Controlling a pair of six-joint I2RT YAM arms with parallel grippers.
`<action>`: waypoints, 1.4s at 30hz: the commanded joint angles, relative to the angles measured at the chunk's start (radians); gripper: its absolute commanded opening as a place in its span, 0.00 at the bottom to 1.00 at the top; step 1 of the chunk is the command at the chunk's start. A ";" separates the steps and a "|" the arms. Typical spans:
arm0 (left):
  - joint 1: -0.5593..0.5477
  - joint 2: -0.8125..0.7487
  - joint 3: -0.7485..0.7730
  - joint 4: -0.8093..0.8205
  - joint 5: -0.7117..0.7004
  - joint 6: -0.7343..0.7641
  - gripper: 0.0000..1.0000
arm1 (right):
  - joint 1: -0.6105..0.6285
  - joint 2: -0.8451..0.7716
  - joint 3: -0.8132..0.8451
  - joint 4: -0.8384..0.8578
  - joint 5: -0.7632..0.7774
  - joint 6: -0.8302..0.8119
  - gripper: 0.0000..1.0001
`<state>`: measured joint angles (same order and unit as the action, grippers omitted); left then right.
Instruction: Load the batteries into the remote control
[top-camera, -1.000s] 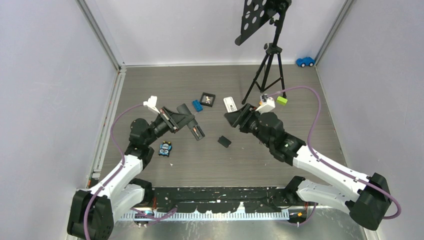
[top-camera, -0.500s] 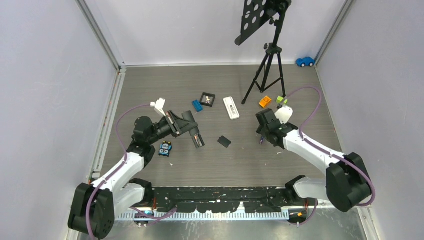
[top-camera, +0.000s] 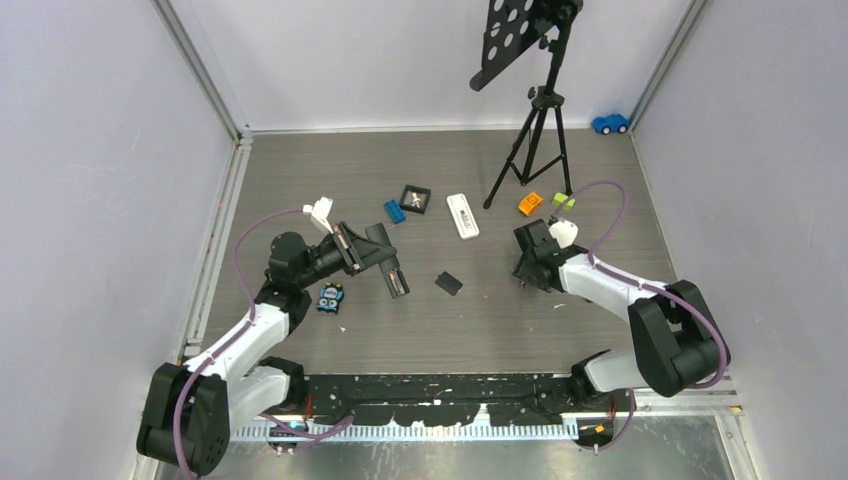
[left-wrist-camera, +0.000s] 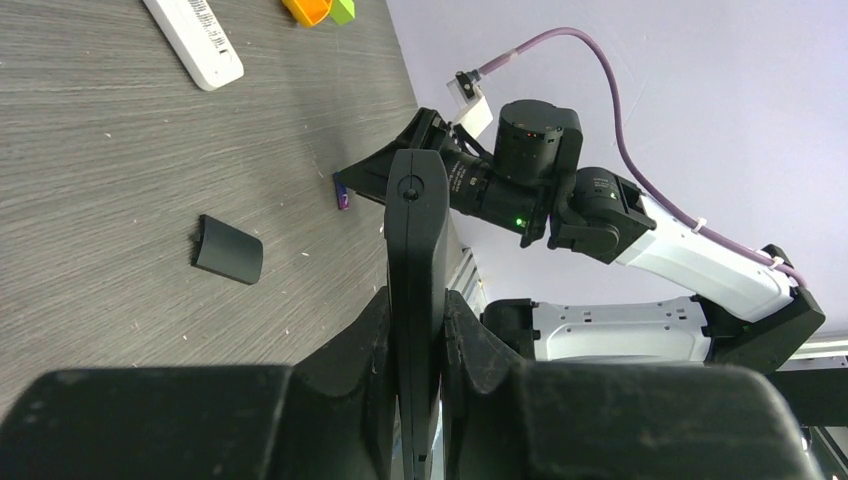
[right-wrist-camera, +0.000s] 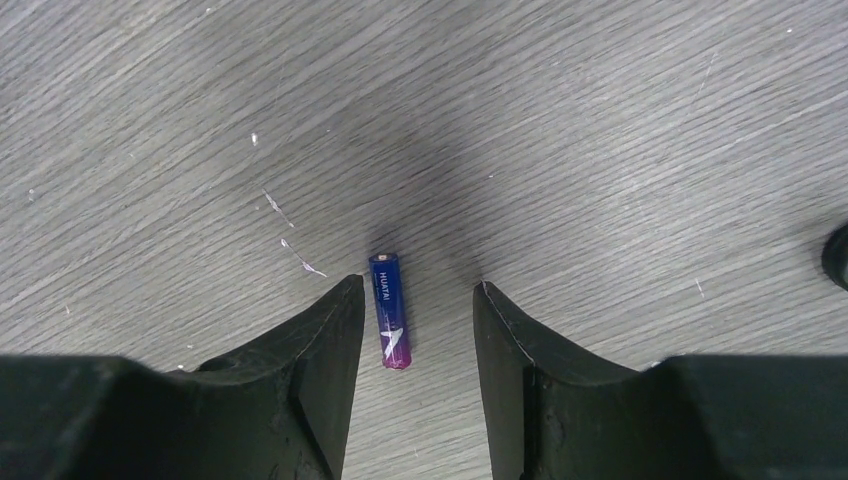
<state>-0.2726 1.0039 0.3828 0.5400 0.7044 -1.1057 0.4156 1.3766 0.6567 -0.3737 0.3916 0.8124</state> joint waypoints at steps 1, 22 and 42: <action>0.006 0.007 0.035 0.020 0.015 0.017 0.00 | -0.005 0.011 0.024 0.029 0.007 -0.022 0.49; 0.006 -0.049 0.009 0.000 -0.027 0.045 0.00 | -0.006 0.114 0.086 -0.013 -0.066 0.410 0.00; 0.006 -0.119 -0.055 -0.059 -0.145 0.093 0.00 | 0.120 0.063 0.226 -0.107 0.100 0.913 0.55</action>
<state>-0.2726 0.9024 0.3214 0.4709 0.5755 -1.0386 0.5369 1.5379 0.8585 -0.4694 0.3847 1.7370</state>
